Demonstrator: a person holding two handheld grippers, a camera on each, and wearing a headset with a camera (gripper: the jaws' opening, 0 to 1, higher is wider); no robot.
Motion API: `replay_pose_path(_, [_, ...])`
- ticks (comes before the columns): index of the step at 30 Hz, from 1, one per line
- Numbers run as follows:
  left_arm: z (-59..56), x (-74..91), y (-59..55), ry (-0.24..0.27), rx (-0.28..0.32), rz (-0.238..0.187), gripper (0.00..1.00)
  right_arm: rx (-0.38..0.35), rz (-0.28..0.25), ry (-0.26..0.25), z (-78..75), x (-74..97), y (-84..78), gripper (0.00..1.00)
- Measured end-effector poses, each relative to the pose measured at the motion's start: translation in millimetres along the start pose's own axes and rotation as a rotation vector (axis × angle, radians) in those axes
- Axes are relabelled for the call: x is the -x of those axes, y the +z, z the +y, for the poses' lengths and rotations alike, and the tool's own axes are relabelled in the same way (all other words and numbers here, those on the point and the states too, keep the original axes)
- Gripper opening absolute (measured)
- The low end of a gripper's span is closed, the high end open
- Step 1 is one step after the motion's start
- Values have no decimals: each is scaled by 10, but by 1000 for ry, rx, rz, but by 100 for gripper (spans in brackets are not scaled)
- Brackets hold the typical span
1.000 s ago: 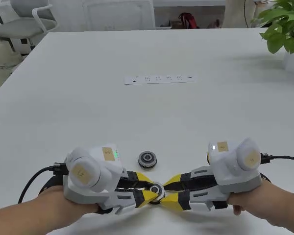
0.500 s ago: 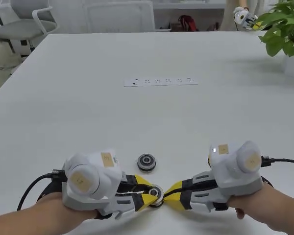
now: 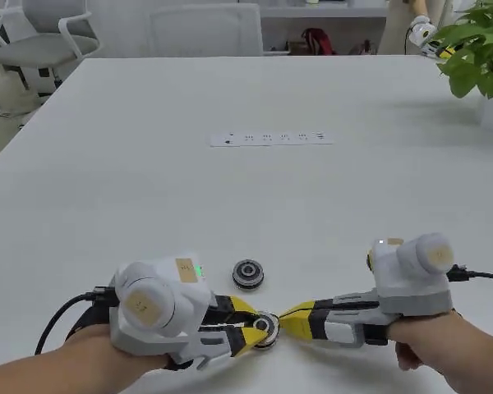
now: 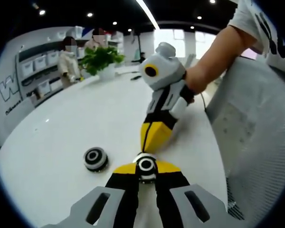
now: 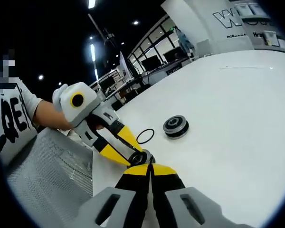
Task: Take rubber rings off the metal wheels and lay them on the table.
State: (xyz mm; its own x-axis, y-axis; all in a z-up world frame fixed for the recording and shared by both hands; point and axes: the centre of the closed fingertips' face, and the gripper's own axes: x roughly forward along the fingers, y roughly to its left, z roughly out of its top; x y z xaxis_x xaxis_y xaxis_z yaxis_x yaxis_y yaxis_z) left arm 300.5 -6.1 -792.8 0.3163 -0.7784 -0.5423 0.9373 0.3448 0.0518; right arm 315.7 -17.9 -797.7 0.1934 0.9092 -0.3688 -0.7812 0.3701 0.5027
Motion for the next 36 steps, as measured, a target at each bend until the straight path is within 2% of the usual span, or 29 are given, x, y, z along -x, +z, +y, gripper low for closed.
replay_pose_path(5, [-3,-3,5,3,0,5,12,-23,-8,13,46,-11,22,0])
replay_pose_path(23, [3,-5,2,7,-17,13,12,33,7,58,172,-58,35,0])
replay_pose_path(36, [-9,-4,3,5,-26,14,12,22,-3,78,222,-54,40,0])
